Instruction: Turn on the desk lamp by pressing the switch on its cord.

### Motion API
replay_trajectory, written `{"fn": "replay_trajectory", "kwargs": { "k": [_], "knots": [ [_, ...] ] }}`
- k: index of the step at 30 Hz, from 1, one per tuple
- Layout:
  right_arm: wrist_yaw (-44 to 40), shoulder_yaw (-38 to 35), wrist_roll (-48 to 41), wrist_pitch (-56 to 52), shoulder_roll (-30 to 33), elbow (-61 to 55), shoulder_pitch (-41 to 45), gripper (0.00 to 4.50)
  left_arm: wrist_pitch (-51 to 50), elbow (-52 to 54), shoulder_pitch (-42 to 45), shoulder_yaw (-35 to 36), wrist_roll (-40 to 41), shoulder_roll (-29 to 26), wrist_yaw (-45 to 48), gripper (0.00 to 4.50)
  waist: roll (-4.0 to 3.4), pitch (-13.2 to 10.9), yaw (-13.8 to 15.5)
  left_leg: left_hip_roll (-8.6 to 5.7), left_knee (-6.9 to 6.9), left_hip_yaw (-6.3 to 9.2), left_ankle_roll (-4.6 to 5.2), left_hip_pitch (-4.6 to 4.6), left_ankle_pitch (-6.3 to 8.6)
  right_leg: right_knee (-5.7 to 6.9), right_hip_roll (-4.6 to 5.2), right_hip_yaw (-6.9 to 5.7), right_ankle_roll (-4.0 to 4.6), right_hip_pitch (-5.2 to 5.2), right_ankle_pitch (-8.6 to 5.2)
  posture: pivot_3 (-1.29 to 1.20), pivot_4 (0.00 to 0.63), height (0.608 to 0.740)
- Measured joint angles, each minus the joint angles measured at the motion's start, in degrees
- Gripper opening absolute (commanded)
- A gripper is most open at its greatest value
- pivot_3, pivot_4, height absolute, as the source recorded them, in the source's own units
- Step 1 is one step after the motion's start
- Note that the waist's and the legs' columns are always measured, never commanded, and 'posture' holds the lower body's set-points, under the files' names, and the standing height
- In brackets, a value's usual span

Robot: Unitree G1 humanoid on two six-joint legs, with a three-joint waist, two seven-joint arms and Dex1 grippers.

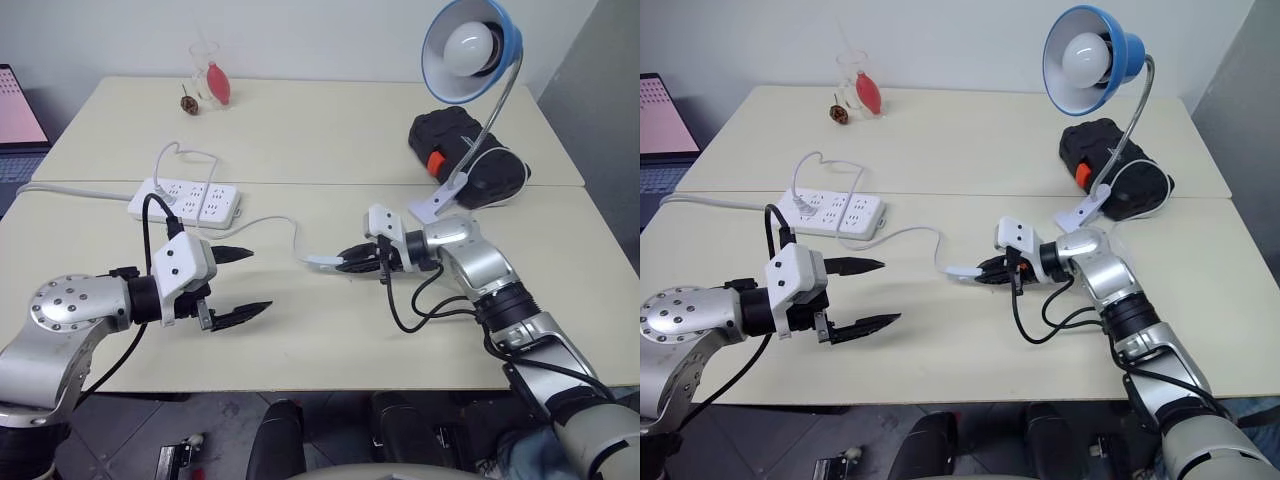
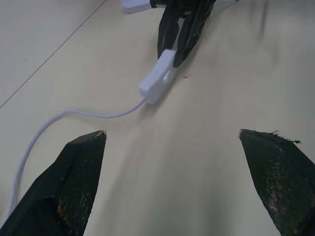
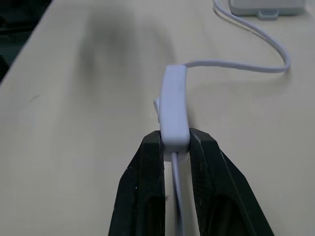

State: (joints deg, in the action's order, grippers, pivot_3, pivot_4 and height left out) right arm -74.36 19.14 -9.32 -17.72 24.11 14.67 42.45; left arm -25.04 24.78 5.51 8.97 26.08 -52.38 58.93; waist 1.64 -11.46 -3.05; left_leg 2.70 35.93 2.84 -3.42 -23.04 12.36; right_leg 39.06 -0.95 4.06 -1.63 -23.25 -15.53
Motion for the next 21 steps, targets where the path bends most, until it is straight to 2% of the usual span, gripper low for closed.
{"fn": "replay_trajectory", "kwargs": {
  "k": [5,13,21],
  "knots": [
    [-2.21,-0.55,-4.88,-7.43,4.29,-12.44,-2.06,0.36,-5.21,0.16,6.49,-4.72,2.97,2.59,-0.74,4.5,0.01,0.01,-0.2,0.0,0.04,0.02,0.0,0.02,0.0,0.01,-0.02,0.0,-0.03,0.02,0.02,0.0,0.15,0.74],
    [-0.49,-0.55,-6.05,-10.59,4.54,-16.01,-3.09,0.36,-6.17,-1.23,11.24,-11.68,2.03,5.03,-0.36,4.5,0.01,0.01,-0.25,-0.02,0.05,0.03,0.0,0.02,0.0,0.01,-0.03,0.01,-0.04,0.02,0.02,0.0,0.15,0.74],
    [0.34,-0.52,-6.08,-11.49,4.64,-17.09,-3.1,0.36,-4.73,-4.14,12.6,-14.38,0.22,6.64,0.73,4.5,0.01,0.01,-0.2,-0.02,0.04,0.03,0.0,0.01,0.0,0.01,-0.03,0.01,-0.04,0.02,0.02,0.0,0.15,0.74]
  ]
}}
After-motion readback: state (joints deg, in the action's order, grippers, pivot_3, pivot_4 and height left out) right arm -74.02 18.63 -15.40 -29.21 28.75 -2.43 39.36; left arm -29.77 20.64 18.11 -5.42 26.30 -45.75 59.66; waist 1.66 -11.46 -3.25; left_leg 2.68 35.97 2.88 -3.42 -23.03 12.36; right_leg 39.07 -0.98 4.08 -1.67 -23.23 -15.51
